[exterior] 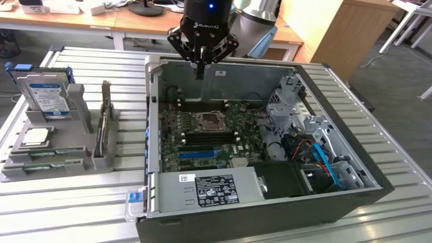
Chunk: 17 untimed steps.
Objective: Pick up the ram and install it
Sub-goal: 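Reach for the ram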
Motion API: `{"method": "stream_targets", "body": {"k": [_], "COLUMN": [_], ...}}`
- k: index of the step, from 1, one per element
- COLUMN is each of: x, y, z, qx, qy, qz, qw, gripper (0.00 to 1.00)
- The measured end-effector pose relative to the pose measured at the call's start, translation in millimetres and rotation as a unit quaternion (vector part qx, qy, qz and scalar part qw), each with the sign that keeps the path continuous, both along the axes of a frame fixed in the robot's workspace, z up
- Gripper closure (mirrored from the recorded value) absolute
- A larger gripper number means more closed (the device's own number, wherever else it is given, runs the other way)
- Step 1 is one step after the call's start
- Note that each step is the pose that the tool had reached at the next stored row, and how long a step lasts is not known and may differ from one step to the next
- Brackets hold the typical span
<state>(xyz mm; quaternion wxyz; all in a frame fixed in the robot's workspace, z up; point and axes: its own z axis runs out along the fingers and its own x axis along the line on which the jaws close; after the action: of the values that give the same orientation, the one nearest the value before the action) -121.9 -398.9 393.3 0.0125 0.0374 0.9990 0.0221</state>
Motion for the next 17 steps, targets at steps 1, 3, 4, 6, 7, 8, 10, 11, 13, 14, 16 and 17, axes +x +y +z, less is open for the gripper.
{"method": "stream_targets", "body": {"k": [1, 3, 4, 6, 7, 8, 10, 11, 13, 14, 16, 17], "x": [0.0, 0.0, -0.3, -1.6, -2.7, -3.9, -6.1, -7.6, -10.7, -12.2, -15.3, -16.9], "y": [0.0, 0.0, 0.0, 0.3, 0.4, 0.4, 0.5, 0.6, 0.8, 0.8, 1.0, 1.1], "z": [0.0, 0.0, 0.0, -0.1, 0.0, 0.0, 0.0, 0.0, 0.0, -0.1, -0.1, -0.1], "qx": [0.0000, 0.0000, 0.0000, 0.0000, 0.0000, 0.0000, 0.0000, 0.0000, 0.0000, 0.0000, 0.0000, 0.0000], "qy": [0.0000, 0.0000, 0.0000, 0.0000, 0.0000, 0.0000, 0.0000, 0.0000, 0.0000, 0.0000, 0.0000, 0.0000], "qz": [0.000, 0.000, 0.000, 0.000, 0.000, 0.000, 0.000, 0.000, 0.000, 0.000, 0.000, 0.000], "qw": [1.0000, 1.0000, 1.0000, 1.0000, 1.0000, 1.0000, 1.0000, 1.0000, 1.0000, 1.0000, 1.0000, 1.0000], "gripper": [0.89, 0.89, 0.89, 0.89, 0.89, 0.89, 0.89, 0.89, 0.89, 0.89, 0.89, 0.89]}}
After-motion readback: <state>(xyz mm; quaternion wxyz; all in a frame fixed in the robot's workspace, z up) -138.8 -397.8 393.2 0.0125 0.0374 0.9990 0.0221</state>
